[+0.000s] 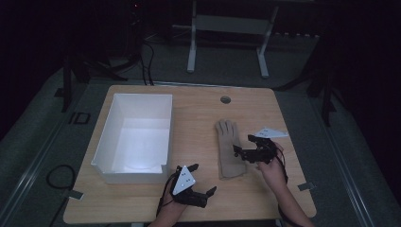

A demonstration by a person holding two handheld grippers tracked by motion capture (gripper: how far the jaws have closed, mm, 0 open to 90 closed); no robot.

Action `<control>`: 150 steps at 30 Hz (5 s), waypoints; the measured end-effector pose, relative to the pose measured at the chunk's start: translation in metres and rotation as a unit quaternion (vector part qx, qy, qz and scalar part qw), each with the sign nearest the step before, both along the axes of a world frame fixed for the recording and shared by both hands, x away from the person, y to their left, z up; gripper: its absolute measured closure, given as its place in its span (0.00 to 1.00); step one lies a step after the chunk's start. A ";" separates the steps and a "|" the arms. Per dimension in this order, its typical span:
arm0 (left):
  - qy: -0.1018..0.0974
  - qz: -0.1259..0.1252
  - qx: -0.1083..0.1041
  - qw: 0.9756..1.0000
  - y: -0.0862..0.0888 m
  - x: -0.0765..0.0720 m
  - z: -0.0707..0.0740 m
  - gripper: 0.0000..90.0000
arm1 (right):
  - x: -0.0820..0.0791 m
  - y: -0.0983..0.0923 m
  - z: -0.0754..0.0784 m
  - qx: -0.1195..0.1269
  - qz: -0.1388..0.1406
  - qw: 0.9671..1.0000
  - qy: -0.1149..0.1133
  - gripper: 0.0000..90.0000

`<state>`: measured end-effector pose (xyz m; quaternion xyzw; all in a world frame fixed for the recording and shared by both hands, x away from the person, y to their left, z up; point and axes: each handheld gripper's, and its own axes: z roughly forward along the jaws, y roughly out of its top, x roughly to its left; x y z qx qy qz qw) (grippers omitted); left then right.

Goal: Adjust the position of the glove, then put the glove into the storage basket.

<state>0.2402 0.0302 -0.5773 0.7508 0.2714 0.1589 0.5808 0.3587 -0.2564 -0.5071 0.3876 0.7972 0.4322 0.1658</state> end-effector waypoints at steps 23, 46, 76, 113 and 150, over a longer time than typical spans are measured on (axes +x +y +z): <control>0.003 -0.136 0.098 0.986 -0.069 0.047 0.037 0.17 | 0.033 -0.027 0.013 0.022 -0.004 0.999 0.048 0.35; 0.064 -0.169 0.185 0.966 -0.076 0.072 0.009 0.55 | 0.106 0.009 -0.030 0.044 -0.045 0.986 0.154 0.45; 0.066 -0.162 0.201 0.964 -0.070 0.073 0.009 0.64 | 0.100 0.037 -0.040 -0.032 -0.003 0.991 0.127 0.73; 0.076 -0.143 0.209 0.964 -0.063 0.076 0.009 0.83 | 0.106 0.036 -0.047 0.052 -0.001 0.980 0.190 0.42; 0.052 -0.113 0.238 0.963 -0.067 0.065 0.017 0.96 | 0.084 0.054 -0.040 -0.018 0.008 0.994 0.103 0.72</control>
